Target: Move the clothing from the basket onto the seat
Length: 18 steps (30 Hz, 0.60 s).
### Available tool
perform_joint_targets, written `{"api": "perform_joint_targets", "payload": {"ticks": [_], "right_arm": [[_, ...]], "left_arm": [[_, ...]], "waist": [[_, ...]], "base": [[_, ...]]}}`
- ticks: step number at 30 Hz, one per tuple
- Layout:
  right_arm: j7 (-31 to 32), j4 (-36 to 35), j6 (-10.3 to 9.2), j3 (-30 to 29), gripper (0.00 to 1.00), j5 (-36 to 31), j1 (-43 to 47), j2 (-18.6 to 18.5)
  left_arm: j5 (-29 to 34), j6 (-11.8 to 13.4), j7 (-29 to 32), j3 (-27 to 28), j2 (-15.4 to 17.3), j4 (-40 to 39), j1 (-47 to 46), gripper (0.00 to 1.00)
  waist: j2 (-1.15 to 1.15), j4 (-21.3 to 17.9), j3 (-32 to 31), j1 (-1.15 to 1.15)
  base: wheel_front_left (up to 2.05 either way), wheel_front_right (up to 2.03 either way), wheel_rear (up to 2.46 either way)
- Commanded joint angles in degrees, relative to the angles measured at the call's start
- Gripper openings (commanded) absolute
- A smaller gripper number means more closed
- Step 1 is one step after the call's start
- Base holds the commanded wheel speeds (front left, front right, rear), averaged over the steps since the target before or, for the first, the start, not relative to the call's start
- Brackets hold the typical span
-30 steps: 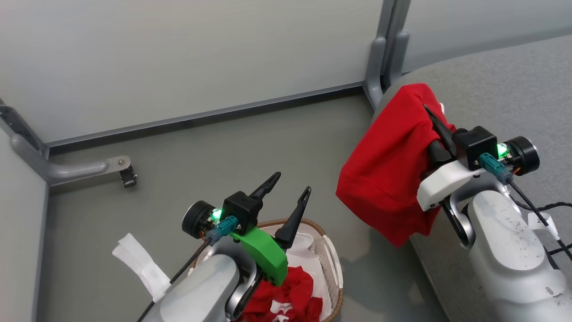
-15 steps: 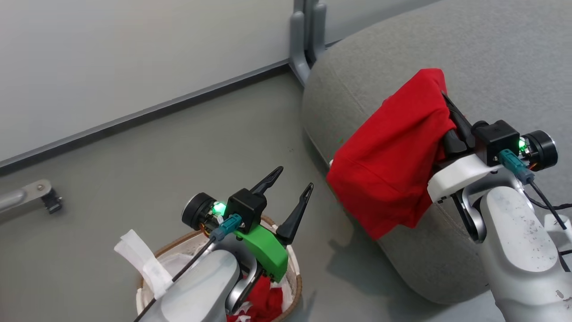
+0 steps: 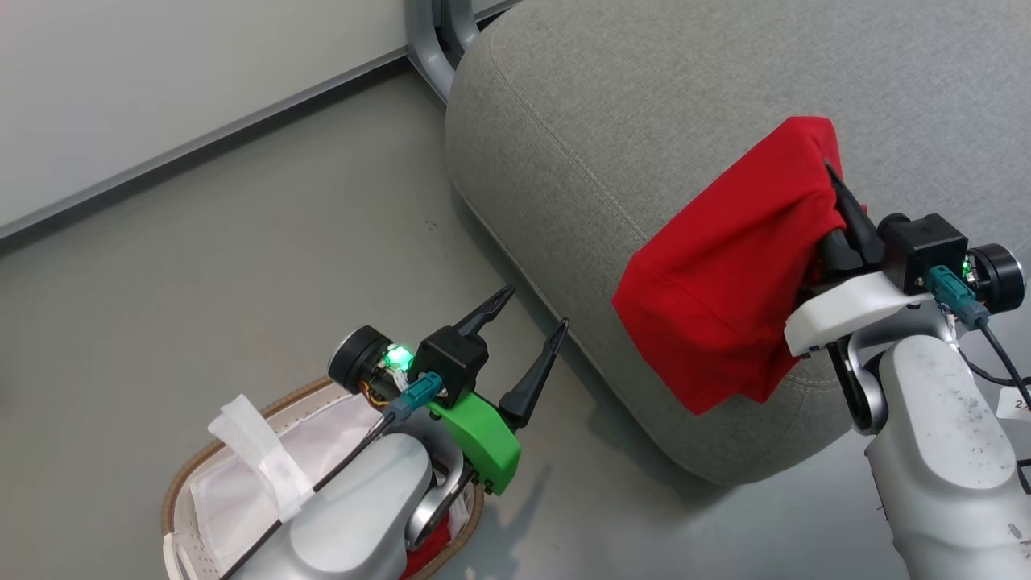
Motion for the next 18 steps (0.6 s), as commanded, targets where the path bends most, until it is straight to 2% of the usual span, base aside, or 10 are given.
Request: {"api": "perform_joint_targets", "payload": {"ticks": [1, 9, 18], "right_arm": [[-0.12, 0.59, -0.06, -0.69, 0.00, 0.50, -1.21, 0.01], [-0.12, 6.93, -0.06, -3.35, 0.00, 3.85, -11.48, -3.16], [4.99, 10.01, -0.07, -6.35, 0.00, 6.96, -29.62, -12.22]], "left_arm": [[0.62, 0.11, 0.05, 0.04, 0.83, -0.24, -1.34, 1.00], [2.05, 1.19, 0.31, 0.23, 2.26, -2.68, -4.25, 1.00], [4.48, 3.07, 2.07, 0.26, 4.25, -9.06, -8.14, 1.00]], "waist": [[0.00, -0.15, 2.17, 0.00], [0.00, 4.07, 8.17, 0.00], [0.00, 10.63, 17.10, 0.00]], "base": [[0.00, 0.00, 0.00], [0.00, 0.00, 0.00], [0.00, 0.00, 0.00]]}}
